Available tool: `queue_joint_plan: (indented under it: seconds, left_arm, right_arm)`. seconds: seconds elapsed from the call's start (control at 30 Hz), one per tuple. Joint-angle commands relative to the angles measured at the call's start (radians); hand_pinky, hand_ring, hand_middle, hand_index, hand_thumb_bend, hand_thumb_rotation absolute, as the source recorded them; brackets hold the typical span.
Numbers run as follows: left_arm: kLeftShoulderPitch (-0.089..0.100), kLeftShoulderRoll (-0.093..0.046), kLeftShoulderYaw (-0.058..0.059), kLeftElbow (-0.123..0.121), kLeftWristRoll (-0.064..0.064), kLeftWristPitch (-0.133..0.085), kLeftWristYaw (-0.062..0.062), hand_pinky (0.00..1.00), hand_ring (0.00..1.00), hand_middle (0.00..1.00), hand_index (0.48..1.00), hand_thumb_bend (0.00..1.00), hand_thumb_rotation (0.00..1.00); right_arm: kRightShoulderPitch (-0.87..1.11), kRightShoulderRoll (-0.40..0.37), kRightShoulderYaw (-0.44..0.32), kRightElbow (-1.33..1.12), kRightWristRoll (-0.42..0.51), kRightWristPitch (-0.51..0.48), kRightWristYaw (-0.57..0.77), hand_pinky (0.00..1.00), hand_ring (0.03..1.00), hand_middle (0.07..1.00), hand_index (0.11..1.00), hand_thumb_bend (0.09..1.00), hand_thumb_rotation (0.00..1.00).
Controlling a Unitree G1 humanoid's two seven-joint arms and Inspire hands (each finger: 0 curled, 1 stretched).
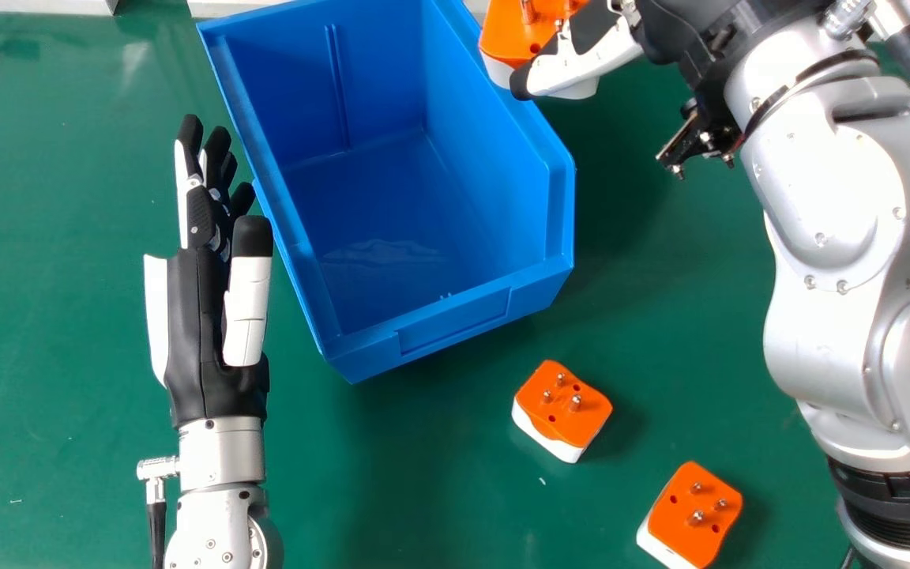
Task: Pick all objects and put in blue box
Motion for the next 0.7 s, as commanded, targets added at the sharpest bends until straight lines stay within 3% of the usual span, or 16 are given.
queue_joint_plan:
  seconds: [0.0, 0.13, 0.27, 0.67]
  left_arm:
    - [-0.011, 0.001, -0.002, 0.001, 0.002, -0.026, -0.003, 0.95, 0.98, 0.98, 0.991, 0.94, 0.92]
    - [-0.013, 0.001, -0.002, 0.002, 0.005, -0.022, -0.001, 0.95, 0.98, 0.98, 0.989, 0.94, 0.92]
    - [-0.014, -0.001, -0.004, 0.001, 0.016, -0.021, 0.007, 0.95, 0.98, 0.98, 0.988, 0.94, 0.92]
    - [-0.021, -0.002, -0.007, 0.011, 0.015, -0.027, 0.002, 0.95, 0.98, 0.98, 0.988, 0.93, 0.93]
  right_arm:
    - [-0.037, -0.001, -0.013, -0.021, -0.009, -0.006, -0.019, 0.17, 0.328, 0.444, 0.528, 0.51, 0.0]
    - [-0.038, -0.001, -0.013, -0.018, -0.008, -0.007, -0.021, 0.17, 0.328, 0.444, 0.528, 0.51, 0.0]
    - [-0.037, -0.003, -0.015, -0.017, -0.005, -0.008, -0.022, 0.17, 0.328, 0.444, 0.528, 0.51, 0.0]
    - [-0.034, -0.009, -0.021, -0.018, 0.002, -0.012, -0.023, 0.17, 0.328, 0.444, 0.528, 0.51, 0.0]
